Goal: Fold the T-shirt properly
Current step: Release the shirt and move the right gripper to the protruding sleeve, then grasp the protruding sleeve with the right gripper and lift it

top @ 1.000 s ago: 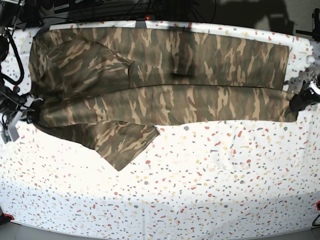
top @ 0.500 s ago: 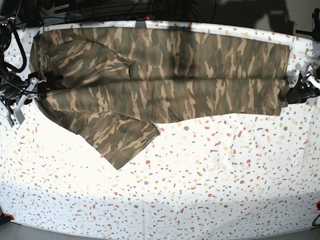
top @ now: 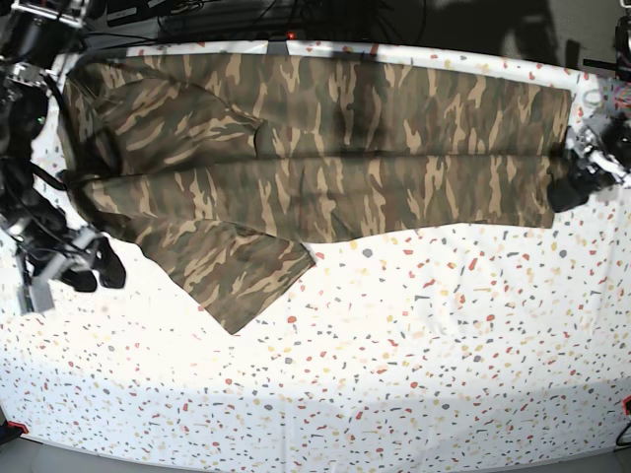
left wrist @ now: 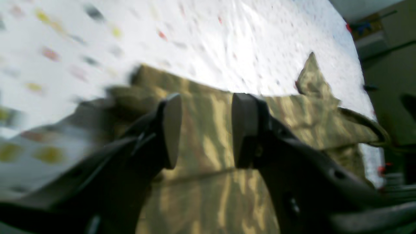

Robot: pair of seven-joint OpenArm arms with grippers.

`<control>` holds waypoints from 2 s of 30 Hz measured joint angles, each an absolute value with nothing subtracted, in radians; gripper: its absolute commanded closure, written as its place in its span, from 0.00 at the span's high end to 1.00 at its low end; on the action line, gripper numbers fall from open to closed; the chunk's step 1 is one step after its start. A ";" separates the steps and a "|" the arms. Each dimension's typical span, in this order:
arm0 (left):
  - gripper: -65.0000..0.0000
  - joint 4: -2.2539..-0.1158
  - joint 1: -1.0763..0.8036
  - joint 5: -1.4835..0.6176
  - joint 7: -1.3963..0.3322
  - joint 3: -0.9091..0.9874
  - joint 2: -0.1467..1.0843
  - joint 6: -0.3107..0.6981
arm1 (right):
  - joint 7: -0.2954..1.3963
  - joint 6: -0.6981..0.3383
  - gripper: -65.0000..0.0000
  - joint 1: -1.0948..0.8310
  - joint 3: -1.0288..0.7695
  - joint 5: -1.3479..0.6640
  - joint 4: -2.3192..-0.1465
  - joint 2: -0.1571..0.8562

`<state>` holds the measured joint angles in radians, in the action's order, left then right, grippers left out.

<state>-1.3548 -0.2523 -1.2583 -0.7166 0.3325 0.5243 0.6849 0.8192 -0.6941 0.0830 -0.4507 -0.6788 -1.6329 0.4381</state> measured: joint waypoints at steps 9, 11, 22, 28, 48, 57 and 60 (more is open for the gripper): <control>0.39 -1.355 -0.257 -1.259 -0.751 0.332 0.361 0.685 | 0.754 -0.693 0.49 0.355 -0.385 -0.475 -1.345 0.325; 0.39 -1.355 -0.257 -1.259 -0.746 0.333 0.339 0.685 | 0.724 -0.693 0.49 0.414 -0.330 -0.426 -1.241 0.326; 0.39 -1.355 -0.297 -1.258 -0.744 0.334 0.299 0.685 | 0.515 -0.693 0.49 0.641 -0.011 -0.229 -0.708 0.325; 0.39 -1.355 -0.300 -1.258 -0.743 0.334 0.299 0.684 | 0.487 -0.693 0.48 0.643 -0.009 -0.168 -0.661 0.327; 0.39 -1.355 -0.302 -1.258 -0.743 0.334 0.299 0.684 | 0.532 -0.693 0.00 0.628 -0.010 -0.213 -0.651 0.307; 0.39 -1.355 -0.302 -1.258 -0.743 0.334 0.299 0.684 | 0.904 -0.693 0.00 0.621 -0.008 -0.535 -0.931 0.315; 0.39 -1.355 -0.303 -1.258 -0.742 0.334 0.298 0.684 | 1.039 -0.693 0.00 0.578 -0.006 -0.679 -1.077 0.334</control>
<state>-1.3552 -0.3031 -1.2583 -0.7418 0.3340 0.2981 0.6842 1.0386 -0.6933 0.5777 -0.0063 -0.6792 -1.0767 0.3344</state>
